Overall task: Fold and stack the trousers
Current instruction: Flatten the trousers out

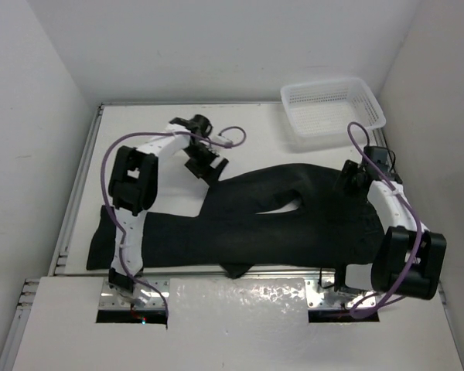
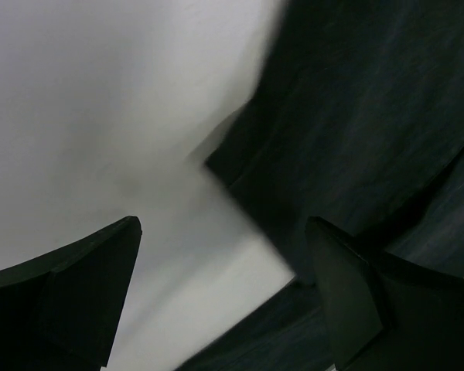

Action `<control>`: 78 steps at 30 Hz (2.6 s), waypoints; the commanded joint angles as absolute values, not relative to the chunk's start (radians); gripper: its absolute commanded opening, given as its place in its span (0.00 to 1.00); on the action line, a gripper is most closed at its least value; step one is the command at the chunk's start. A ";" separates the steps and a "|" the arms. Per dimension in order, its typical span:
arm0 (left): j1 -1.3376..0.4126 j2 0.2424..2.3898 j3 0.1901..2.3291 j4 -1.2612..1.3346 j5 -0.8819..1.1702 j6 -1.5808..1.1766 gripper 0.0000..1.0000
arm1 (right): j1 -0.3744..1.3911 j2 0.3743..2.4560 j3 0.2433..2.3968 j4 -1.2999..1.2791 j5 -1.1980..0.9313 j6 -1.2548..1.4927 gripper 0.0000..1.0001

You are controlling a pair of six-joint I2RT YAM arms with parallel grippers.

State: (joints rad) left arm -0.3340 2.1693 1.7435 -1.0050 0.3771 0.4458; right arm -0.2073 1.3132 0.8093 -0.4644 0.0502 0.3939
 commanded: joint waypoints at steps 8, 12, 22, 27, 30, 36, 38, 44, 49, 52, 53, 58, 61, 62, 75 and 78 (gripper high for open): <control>-0.393 2.233 1.630 -0.890 0.179 0.383 0.29 | -0.215 1.465 0.678 -0.324 0.090 0.454 0.63; -0.374 2.151 1.793 -0.908 0.105 0.406 0.00 | -0.232 1.539 0.628 -0.319 0.109 0.518 0.59; -0.420 1.809 1.965 -0.721 -0.002 0.567 0.00 | -0.210 1.571 0.571 -0.252 0.031 0.532 0.58; -0.537 1.723 1.775 -0.761 0.147 0.644 0.00 | -0.190 1.545 0.571 -0.242 0.009 0.520 0.59; -0.598 1.704 1.671 -0.793 0.221 0.640 0.00 | -0.189 1.528 0.577 -0.252 0.008 0.515 0.59; -0.779 1.716 1.522 -1.203 0.439 0.869 0.37 | -0.189 1.490 0.589 -0.268 0.005 0.515 0.62; -0.788 1.717 1.493 -1.271 0.462 0.938 0.53 | -0.189 1.486 0.597 -0.273 0.005 0.511 0.63; -0.692 1.687 1.705 -1.169 0.531 0.820 0.58 | -0.190 1.471 0.603 -0.287 0.005 0.506 0.64; -0.505 1.753 1.761 -0.748 0.394 0.402 0.58 | -0.190 1.456 0.623 -0.304 0.005 0.491 0.64; -0.506 1.883 1.836 -0.660 0.330 0.298 0.64 | -0.190 1.440 0.649 -0.319 0.005 0.476 0.64; -0.508 1.963 1.864 -0.635 0.324 0.272 0.66 | -0.190 1.437 0.658 -0.333 0.005 0.471 0.65; -0.521 2.262 2.184 -0.719 0.365 0.207 0.74 | -0.190 1.427 0.715 -0.397 0.006 0.431 0.66; -0.551 2.318 2.217 -0.738 0.296 0.245 0.80 | -0.190 1.402 0.727 -0.420 0.034 0.416 0.68; -0.558 2.327 2.200 -0.747 0.272 0.259 0.80 | -0.190 1.391 0.732 -0.428 0.041 0.410 0.70; -0.574 2.336 2.066 -0.830 0.052 0.327 0.00 | -0.302 1.500 0.914 -0.497 0.115 0.387 0.78; -0.558 2.283 2.106 -0.786 -0.032 0.316 0.00 | -0.319 1.586 0.899 -0.476 0.111 0.400 0.78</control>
